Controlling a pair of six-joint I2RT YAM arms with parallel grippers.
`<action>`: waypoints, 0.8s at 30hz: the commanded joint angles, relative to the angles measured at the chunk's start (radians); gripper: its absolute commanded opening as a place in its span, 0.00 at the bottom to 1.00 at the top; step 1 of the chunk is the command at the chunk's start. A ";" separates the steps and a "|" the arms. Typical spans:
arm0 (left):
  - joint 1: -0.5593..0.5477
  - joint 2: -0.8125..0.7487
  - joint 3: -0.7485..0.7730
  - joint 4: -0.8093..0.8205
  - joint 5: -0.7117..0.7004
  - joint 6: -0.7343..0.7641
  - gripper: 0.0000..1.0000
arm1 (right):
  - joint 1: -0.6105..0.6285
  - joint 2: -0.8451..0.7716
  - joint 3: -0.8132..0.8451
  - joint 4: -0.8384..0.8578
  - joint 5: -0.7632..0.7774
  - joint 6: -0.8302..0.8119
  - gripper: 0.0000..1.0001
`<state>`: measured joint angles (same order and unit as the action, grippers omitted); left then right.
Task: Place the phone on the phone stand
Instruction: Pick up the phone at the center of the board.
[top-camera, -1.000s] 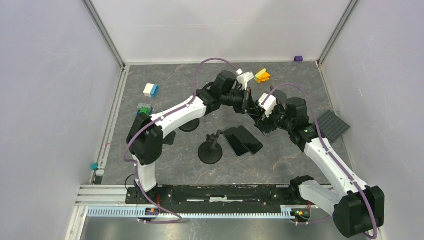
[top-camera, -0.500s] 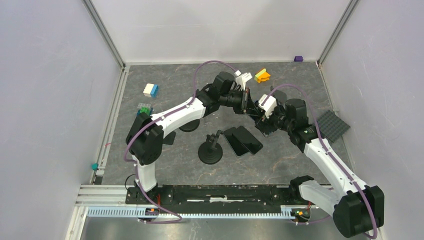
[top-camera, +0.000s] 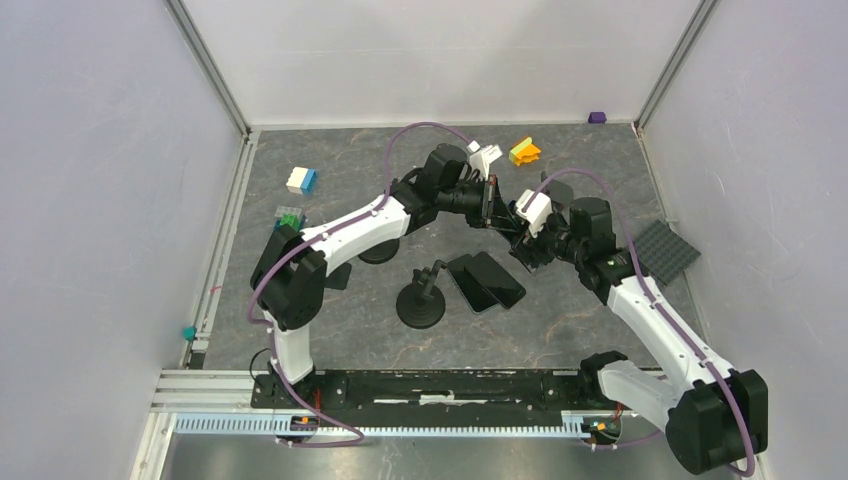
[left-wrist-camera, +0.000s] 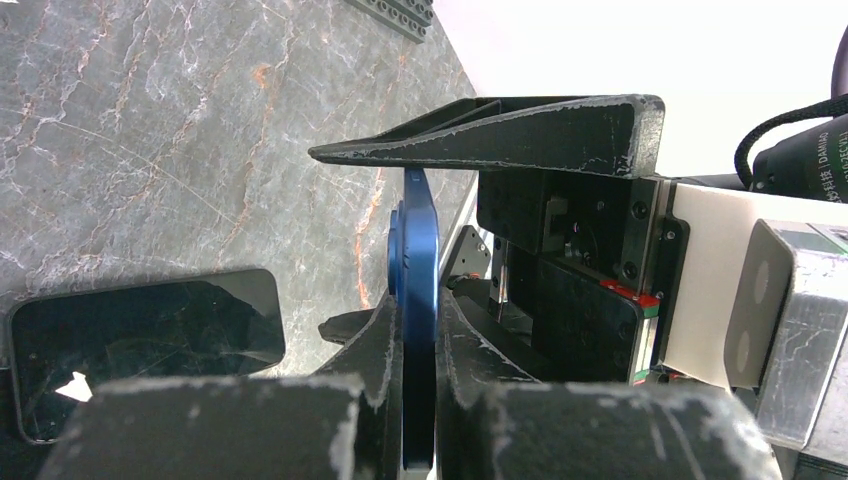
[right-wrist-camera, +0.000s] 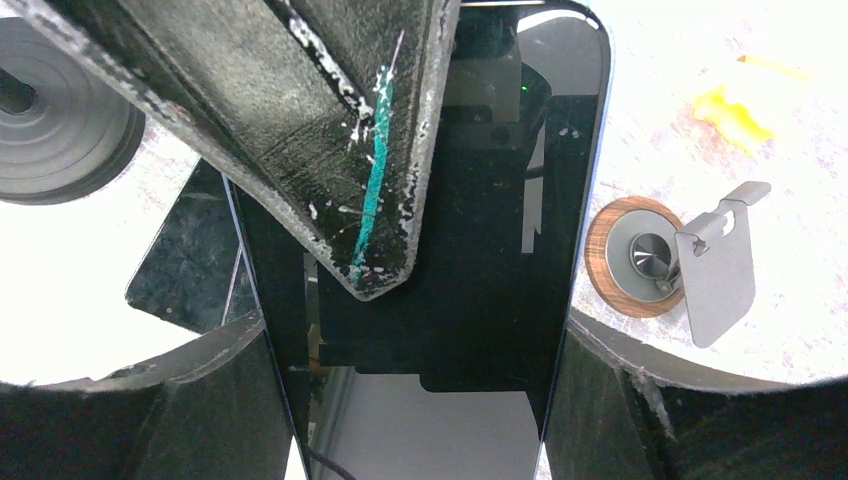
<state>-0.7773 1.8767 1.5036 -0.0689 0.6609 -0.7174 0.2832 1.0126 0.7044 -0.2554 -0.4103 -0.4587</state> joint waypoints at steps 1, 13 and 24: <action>0.000 -0.066 0.006 0.092 0.059 -0.040 0.02 | 0.001 0.006 0.018 0.024 -0.007 -0.004 0.55; 0.003 -0.113 0.040 -0.030 0.004 0.137 0.75 | 0.000 0.000 0.020 0.010 -0.047 -0.037 0.00; 0.169 -0.330 0.086 -0.428 0.031 0.727 0.97 | 0.000 -0.039 -0.004 -0.043 -0.219 -0.108 0.00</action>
<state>-0.6914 1.6848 1.5311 -0.3038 0.6403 -0.3458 0.2829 1.0073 0.7044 -0.3096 -0.4942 -0.5217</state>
